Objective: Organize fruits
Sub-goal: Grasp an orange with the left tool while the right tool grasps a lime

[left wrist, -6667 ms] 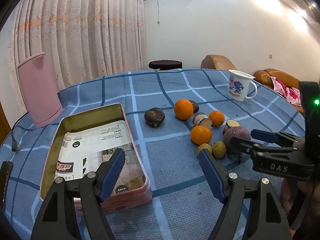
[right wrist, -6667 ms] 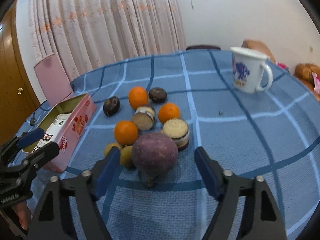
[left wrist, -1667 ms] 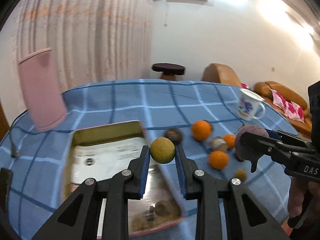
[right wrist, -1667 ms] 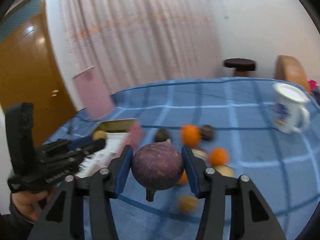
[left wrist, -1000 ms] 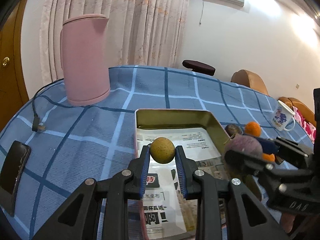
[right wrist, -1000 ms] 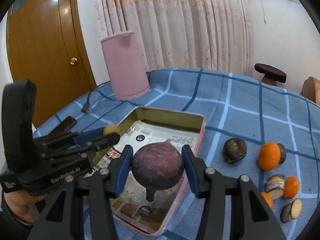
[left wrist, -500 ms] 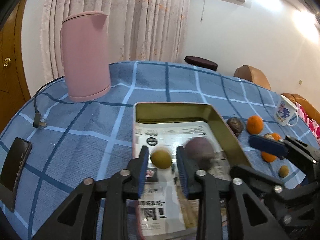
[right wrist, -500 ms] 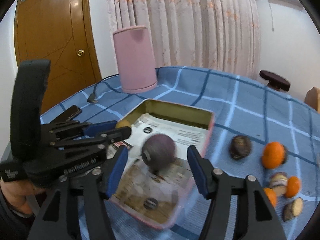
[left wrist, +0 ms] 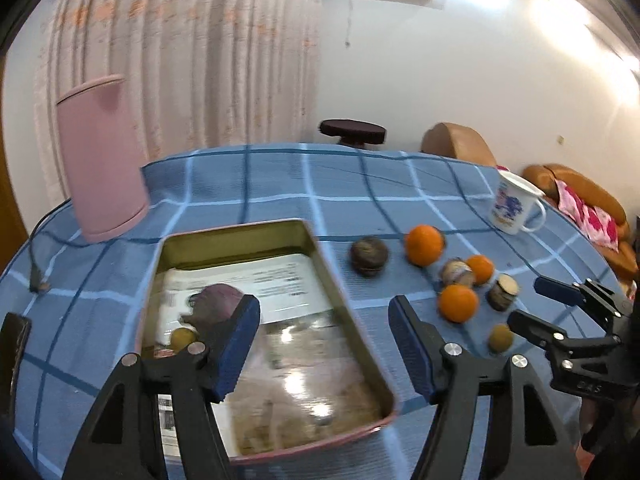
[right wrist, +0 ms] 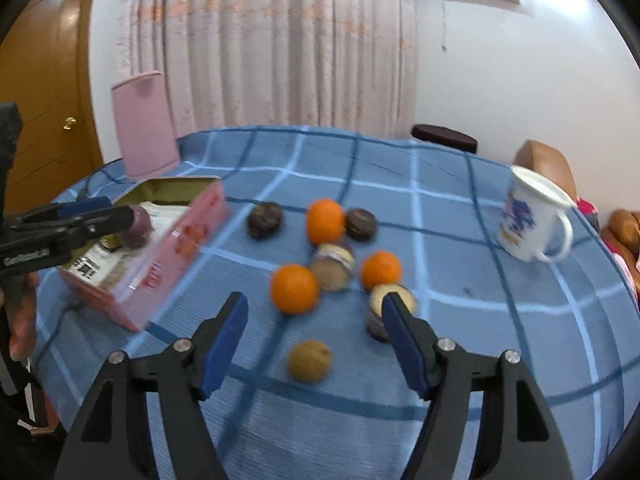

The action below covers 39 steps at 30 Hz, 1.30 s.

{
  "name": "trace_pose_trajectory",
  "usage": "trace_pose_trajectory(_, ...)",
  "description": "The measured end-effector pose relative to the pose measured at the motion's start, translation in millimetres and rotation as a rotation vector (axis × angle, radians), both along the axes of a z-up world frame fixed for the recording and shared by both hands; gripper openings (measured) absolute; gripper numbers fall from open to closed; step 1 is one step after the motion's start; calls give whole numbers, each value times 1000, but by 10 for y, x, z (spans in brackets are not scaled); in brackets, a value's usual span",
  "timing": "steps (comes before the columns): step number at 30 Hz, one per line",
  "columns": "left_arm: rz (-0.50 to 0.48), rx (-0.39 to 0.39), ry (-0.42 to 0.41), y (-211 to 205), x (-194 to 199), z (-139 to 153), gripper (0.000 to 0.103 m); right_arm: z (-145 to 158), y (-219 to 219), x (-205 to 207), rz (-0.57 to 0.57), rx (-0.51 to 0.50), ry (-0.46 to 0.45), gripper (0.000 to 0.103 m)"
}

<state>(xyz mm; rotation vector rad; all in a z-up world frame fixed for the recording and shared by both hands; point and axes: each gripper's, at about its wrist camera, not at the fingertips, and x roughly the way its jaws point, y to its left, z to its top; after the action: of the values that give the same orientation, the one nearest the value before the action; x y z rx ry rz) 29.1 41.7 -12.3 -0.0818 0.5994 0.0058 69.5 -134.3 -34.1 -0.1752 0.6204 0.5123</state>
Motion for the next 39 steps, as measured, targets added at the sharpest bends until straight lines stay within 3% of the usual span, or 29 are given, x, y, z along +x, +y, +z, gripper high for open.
trace_pose_trajectory(9, -64, 27, 32, -309, 96, -57, 68, -204, 93, 60, 66, -28, 113, 53)
trace_pose_trajectory(14, -86, 38, 33, -409, 139, -55, 68, -338, 125, 157, 81, -40, 183, 33)
trace_pose_trajectory(18, -109, 38, 41, -501, 191, -71, 68, -302, 84, 135, 74, -20, 158, 32)
trace_pose_trajectory(24, -168, 32, 63, -706, 307, -114, 68, -212, -175, 126, -50, 15, 75, 32)
trace_pose_trajectory(30, -231, -2, 140, -914, 525, -285, 68, -161, -411, 120, -101, 100, 55, 32)
trace_pose_trajectory(35, -263, 23, 168, -1054, 618, -356, 68, -151, -455, 135, -110, 136, 64, 32)
trace_pose_trajectory(39, -265, 21, 197, -1066, 725, -412, 51, -153, -454, 132, -115, 141, 55, 32)
